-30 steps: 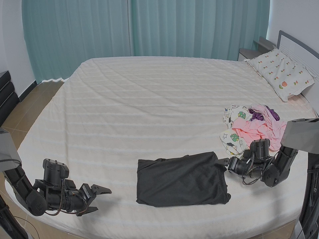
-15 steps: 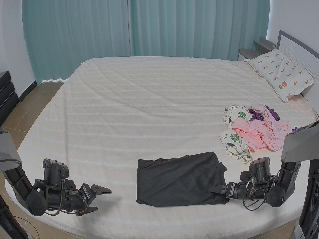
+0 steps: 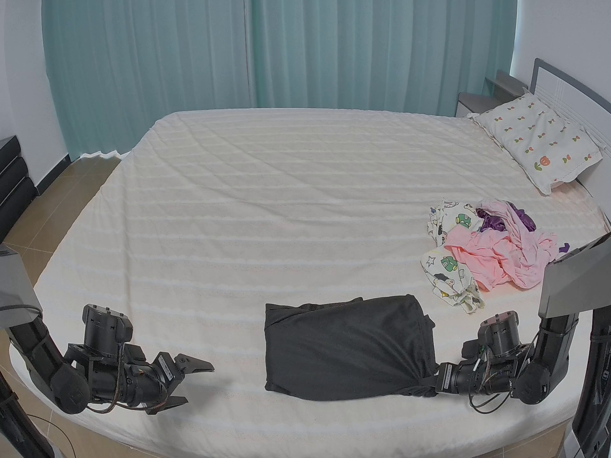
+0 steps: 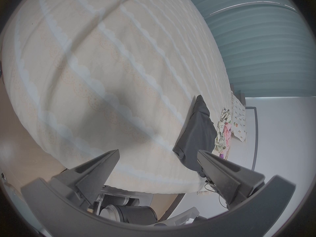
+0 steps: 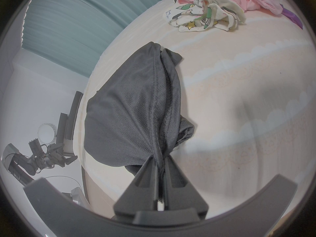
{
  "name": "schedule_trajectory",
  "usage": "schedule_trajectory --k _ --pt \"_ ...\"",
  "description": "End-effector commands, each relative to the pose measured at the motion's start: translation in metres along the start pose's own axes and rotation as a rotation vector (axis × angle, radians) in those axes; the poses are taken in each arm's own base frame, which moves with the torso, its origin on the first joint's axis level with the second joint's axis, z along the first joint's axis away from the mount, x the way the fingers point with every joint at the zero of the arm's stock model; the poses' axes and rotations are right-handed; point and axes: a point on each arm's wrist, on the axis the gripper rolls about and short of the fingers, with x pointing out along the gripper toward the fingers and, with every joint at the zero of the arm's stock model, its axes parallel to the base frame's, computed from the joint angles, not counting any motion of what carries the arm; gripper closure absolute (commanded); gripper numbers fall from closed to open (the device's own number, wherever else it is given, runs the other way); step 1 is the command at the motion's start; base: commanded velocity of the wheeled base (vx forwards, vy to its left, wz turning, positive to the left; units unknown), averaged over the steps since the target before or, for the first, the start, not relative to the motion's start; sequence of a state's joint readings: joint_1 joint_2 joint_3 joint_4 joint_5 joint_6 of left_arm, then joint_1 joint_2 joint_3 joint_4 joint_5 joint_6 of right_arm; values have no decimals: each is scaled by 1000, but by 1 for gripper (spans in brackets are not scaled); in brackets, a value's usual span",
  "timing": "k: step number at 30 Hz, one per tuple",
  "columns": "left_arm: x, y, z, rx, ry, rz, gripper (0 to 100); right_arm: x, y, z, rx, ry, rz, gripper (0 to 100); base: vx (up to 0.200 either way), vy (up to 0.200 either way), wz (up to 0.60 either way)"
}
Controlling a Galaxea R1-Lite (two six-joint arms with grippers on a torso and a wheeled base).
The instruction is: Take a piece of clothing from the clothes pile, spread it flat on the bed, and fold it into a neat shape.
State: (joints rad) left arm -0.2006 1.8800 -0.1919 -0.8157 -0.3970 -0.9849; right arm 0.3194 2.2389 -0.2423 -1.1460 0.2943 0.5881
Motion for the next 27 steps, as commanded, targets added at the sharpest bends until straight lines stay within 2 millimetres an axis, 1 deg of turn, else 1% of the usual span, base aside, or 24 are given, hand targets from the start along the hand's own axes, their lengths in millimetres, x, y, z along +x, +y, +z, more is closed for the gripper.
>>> schedule_trajectory --k 1,7,8,11,16,19,22,27 --pt "0 0 0 0 1 1 0 -2 -1 -3 1 8 -5 100 0 0 0" --pt "0 0 0 0 1 0 0 0 0 1 -4 -19 11 100 0 0 0" --pt "0 0 0 0 1 1 0 0 0 0 -1 -19 11 0 0 0 0" --pt "1 0 0 0 1 1 0 -3 1 1 -7 -26 18 0 0 0 0" --pt "0 0 0 -4 -3 1 0 -21 11 20 10 -171 96 0 0 0 0" --pt "0 0 1 -6 -4 0 0 -28 9 27 31 -208 101 0 0 0 0" --pt "0 0 1 -6 -3 -1 0 -28 3 32 51 -226 89 0 0 0 0" --pt "0 0 1 -7 -4 1 0 -27 -1 37 63 -243 81 0 200 0 0"
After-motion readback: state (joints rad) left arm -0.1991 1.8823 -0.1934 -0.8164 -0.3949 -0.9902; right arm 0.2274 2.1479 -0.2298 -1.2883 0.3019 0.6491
